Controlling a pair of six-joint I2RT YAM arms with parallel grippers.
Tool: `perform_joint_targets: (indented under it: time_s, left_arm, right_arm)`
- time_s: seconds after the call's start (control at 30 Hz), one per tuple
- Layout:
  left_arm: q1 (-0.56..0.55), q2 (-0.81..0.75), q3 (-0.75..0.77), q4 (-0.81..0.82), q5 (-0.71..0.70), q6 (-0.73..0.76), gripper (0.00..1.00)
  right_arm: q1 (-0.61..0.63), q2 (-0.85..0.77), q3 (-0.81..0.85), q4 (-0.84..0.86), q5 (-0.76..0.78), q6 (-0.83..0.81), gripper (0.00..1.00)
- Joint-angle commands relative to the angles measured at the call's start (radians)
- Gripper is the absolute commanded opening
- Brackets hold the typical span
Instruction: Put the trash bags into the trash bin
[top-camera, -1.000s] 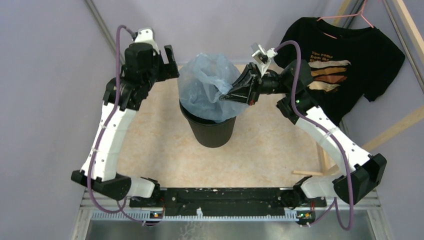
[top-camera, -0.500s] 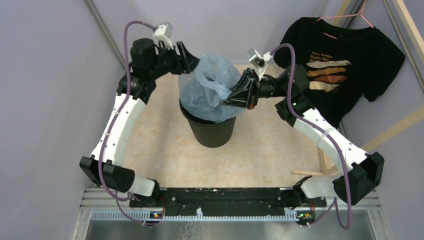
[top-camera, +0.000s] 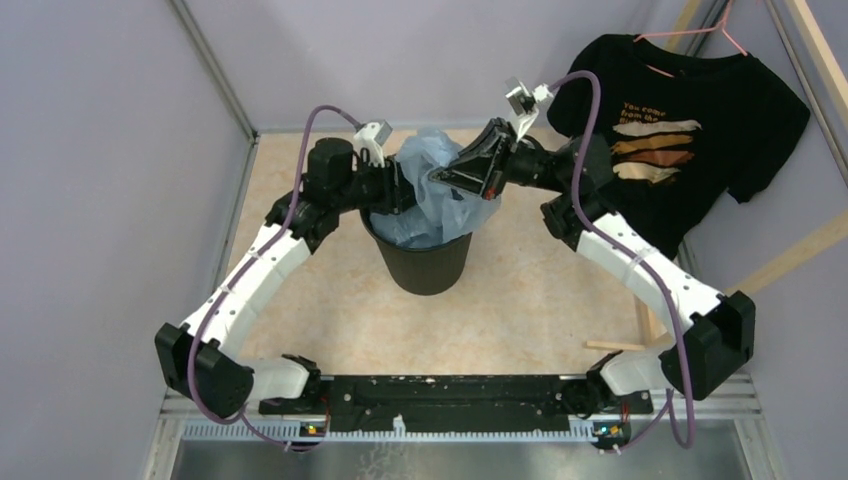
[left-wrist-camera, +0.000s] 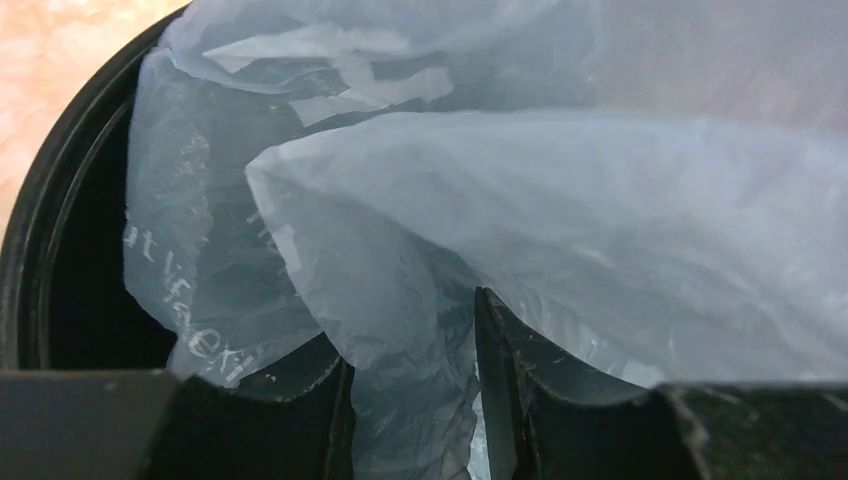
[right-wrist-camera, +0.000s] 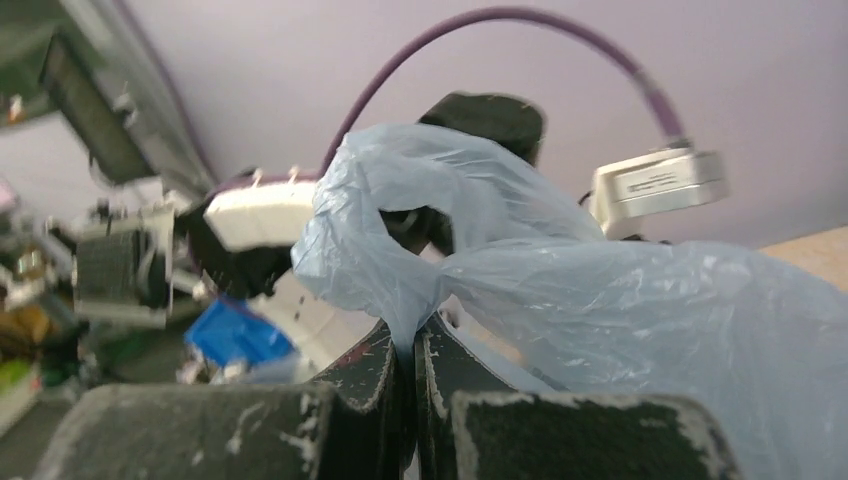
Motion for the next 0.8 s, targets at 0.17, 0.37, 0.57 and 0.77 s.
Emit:
perform_joint_targets:
  time_s: [0.17, 0.37, 0.57, 0.77]
  left_arm:
    - [-0.009, -0.049, 0.031, -0.057, -0.150, 0.010, 0.46]
    - [-0.010, -0.158, 0.098, -0.122, -0.158, 0.036, 0.67]
    - [-0.010, -0.319, -0.014, -0.102, -0.155, -0.009, 0.88]
    - [-0.010, -0.470, -0.051, -0.018, -0.099, -0.039, 0.98]
  right_arm:
    - [0.015, 0.089, -0.052, -0.011, 0.295, 0.163, 0.00]
    - [0.016, 0.044, -0.055, -0.052, 0.293, 0.136, 0.00]
    - [0.014, 0.013, -0.026, -0.113, 0.308, 0.110, 0.00]
    - [0.031, 0.008, 0.002, -0.137, 0.310, 0.107, 0.00]
